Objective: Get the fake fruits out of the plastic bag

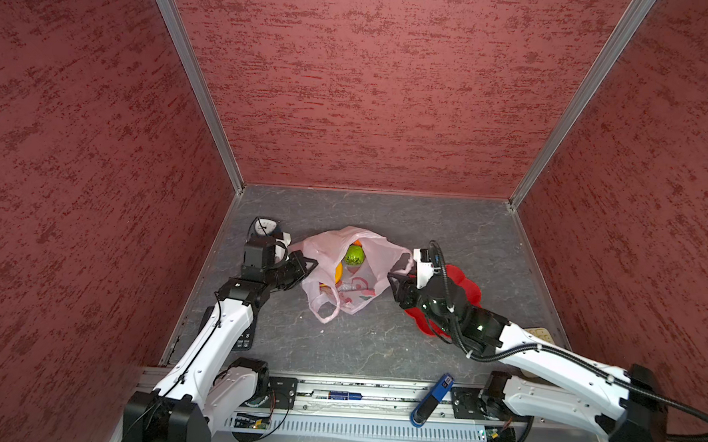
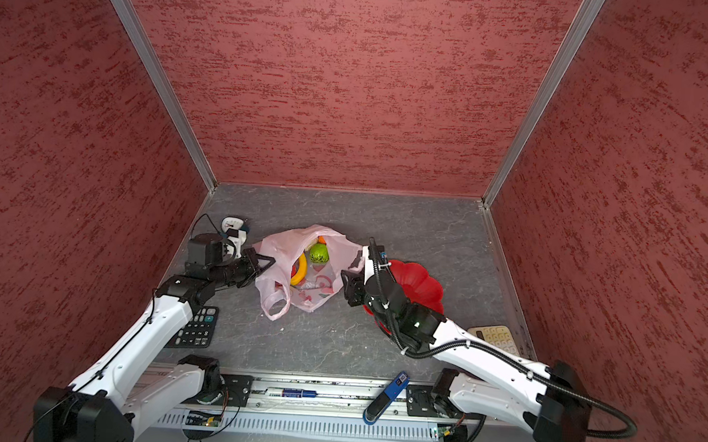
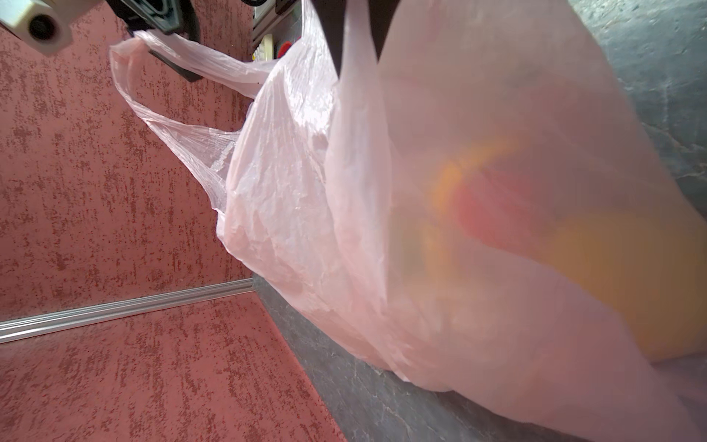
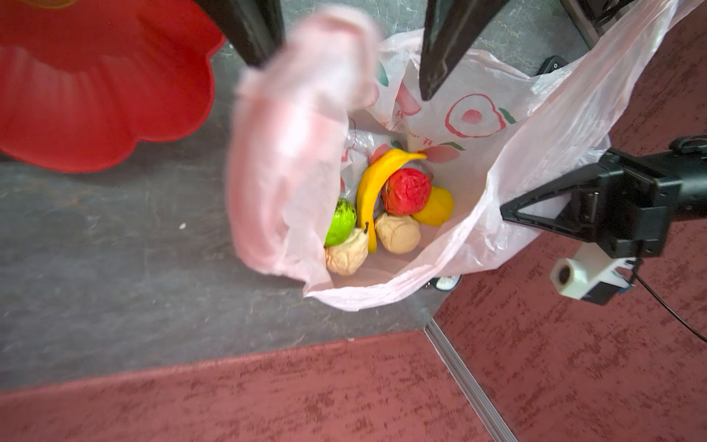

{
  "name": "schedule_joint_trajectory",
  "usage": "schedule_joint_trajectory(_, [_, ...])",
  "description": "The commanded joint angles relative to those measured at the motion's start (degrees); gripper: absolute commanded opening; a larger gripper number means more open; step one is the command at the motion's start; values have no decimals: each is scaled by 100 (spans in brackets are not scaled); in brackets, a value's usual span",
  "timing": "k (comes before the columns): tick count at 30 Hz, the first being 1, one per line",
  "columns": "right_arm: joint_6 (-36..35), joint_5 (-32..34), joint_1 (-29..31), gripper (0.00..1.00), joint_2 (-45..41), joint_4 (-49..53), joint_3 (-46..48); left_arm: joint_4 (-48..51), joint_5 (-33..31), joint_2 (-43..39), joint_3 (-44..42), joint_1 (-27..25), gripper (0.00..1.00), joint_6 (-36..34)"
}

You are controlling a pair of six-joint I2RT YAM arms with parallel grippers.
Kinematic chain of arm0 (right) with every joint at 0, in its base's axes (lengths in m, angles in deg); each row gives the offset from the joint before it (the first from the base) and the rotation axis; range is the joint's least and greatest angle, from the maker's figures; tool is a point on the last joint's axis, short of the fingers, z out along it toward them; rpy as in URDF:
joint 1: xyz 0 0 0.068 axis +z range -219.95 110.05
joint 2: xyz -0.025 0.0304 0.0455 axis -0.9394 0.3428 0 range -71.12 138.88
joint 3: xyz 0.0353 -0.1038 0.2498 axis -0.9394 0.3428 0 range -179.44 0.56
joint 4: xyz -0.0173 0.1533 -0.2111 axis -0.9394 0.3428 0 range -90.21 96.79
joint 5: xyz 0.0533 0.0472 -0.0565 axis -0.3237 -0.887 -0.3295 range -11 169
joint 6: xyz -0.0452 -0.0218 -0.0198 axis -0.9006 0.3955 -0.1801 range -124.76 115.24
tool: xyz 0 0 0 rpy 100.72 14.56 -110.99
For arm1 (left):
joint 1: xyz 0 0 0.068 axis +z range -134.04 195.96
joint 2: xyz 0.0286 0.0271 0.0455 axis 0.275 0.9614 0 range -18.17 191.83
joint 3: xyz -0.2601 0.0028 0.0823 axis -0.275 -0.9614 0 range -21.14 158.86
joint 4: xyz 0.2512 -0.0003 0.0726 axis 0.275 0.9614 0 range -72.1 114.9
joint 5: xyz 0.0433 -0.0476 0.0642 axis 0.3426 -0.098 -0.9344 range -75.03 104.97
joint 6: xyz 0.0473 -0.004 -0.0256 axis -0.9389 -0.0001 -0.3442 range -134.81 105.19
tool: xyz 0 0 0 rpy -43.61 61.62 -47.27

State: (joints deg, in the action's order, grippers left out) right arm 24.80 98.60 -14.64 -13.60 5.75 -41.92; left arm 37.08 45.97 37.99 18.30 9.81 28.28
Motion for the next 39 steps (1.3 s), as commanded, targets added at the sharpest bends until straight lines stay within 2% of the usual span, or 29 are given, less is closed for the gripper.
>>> schedule_joint_trajectory(1, [-506, 551, 43, 54, -269, 823, -475, -261, 234, 51, 121, 84, 5, 2])
schedule_joint_trajectory(4, [-846, 803, 42, 51, -336, 861, -946, -344, 275, 54, 91, 131, 5, 29])
schedule_joint_trajectory(8, [-1382, 528, 44, 45, 250, 995, -2008, -479, 366, 3, -3, 215, 5, 97])
schedule_joint_trajectory(12, [-1504, -478, 50, 39, 1157, 825, -2793, -629, 500, -18, -102, 315, 5, 191])
schedule_joint_trajectory(16, [-1205, -1493, 57, 33, 2360, 693, -3244, -787, 615, -26, -205, 420, 5, 263])
schedule_joint_trajectory(19, [-821, -1937, 93, 30, 3116, 425, -3060, -778, 700, -75, -266, 546, 5, 245])
schedule_joint_trajectory(23, [-451, -2157, 162, 28, 3535, 39, -2496, -618, 900, -170, -288, 804, 5, 145])
schedule_joint_trajectory(29, [-432, -2237, 183, 27, 4181, -51, -2461, -372, 1141, -203, -307, 973, 5, 18])
schedule_joint_trajectory(35, [-373, -2234, 180, 36, 4715, -646, -2700, 94, 1238, -465, -671, 985, 5, -124])
schedule_joint_trajectory(39, [-289, -2329, 187, 56, 5022, -1062, -2917, 157, 1268, -682, -991, 989, 5, -94])
